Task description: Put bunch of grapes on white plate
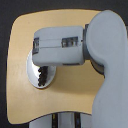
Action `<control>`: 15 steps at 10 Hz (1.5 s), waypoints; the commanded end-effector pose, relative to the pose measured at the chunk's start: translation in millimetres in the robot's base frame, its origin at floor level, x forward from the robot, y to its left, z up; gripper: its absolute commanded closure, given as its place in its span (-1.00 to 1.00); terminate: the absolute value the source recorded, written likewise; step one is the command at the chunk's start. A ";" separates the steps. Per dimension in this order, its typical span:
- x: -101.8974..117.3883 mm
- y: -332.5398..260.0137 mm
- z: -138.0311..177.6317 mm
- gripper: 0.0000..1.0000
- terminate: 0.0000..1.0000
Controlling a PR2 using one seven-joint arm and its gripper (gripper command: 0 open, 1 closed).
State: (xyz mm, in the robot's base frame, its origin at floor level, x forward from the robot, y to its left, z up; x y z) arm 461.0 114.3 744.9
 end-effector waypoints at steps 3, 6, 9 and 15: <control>6.6 8.5 -6.3 1.00 -1.00; 7.5 1.7 -6.0 1.00 -1.00; 6.7 0.2 -5.4 1.00 -1.00; 8.2 -4.9 3.2 -1.00 -1.00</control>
State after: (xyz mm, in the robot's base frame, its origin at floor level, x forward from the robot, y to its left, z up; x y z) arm 465.1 117.7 741.6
